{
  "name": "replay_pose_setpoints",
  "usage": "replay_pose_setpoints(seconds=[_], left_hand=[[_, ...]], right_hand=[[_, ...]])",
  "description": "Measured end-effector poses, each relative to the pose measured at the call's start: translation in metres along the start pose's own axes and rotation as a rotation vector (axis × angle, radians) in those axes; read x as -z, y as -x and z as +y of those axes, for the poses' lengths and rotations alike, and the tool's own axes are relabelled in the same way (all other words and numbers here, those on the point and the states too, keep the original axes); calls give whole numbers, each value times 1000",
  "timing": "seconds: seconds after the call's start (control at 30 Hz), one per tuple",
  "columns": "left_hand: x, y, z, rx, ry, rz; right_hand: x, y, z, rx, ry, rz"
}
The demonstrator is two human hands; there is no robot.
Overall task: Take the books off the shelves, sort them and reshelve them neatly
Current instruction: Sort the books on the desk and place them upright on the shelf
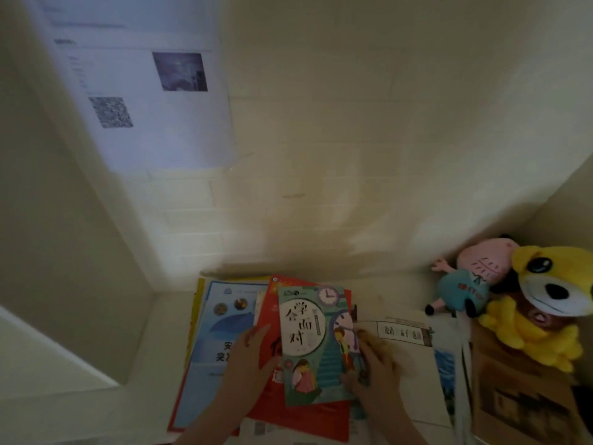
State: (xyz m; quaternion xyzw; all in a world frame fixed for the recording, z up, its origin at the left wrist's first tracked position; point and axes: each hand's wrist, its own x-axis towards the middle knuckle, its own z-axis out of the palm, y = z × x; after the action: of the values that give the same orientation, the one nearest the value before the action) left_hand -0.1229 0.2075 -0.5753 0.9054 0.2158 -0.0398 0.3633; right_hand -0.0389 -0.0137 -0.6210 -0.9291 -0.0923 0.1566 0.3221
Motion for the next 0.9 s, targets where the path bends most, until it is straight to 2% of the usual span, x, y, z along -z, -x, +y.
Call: replay_pose_setpoints(seconds=[0.07, 0.13, 0.27, 0.43, 0.57, 0.63, 0.73, 0.8, 0.9], left_hand=[[-5, 4, -2, 2, -86, -22], [-12, 7, -6, 1, -86, -62], [-12, 13, -6, -10, 41, -27], [0, 4, -2, 43, -26, -21], [11, 3, -16, 112, 151, -63], [16, 5, -25, 116, 311, -55], [17, 4, -30, 72, 311, 37], [18, 7, -24, 6, 291, 74], [27, 12, -15, -93, 315, 32]], right_hand=[[2, 19, 1, -13, 173, 14], [-2, 37, 0, 29, 301, 99], [-14, 51, -6, 79, 296, 80], [-25, 47, -33, 170, 331, 75], [-28, 42, -43, 198, 142, 42], [-24, 40, -40, 176, 158, -117], [-20, 37, -47, 310, 159, -100], [-24, 36, -49, 306, 121, -176], [-25, 33, -55, 286, -15, -171]])
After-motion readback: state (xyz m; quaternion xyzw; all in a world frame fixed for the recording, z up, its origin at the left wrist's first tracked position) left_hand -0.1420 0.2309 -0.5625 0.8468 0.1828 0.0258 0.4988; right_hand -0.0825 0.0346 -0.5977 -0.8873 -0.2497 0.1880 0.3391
